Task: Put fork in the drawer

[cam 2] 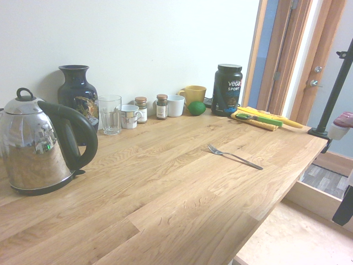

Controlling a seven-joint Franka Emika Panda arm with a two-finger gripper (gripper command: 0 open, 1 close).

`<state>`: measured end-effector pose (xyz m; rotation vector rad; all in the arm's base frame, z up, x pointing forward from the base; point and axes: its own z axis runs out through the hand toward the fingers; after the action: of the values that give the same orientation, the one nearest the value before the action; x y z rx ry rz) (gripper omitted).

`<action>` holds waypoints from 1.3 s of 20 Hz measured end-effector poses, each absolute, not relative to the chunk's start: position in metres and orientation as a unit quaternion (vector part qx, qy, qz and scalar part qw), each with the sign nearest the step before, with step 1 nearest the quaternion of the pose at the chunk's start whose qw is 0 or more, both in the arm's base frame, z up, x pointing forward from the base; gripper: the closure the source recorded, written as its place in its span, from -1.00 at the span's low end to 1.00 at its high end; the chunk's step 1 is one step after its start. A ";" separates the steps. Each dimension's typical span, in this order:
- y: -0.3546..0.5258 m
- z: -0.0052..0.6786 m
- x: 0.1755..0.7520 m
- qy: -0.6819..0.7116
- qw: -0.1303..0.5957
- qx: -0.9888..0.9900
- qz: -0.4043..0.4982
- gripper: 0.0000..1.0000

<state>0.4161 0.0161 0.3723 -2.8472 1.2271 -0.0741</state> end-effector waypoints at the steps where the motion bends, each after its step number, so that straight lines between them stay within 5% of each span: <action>1: 0.016 0.372 0.416 0.396 0.020 -0.918 -0.024 -1.00; 10: -0.003 0.395 0.442 0.400 0.011 -0.916 -0.036 -1.00; 26: -0.052 0.405 0.633 0.413 0.006 -0.910 -0.023 -1.00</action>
<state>0.6329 -0.0517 0.4052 -2.8498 1.2927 -0.0720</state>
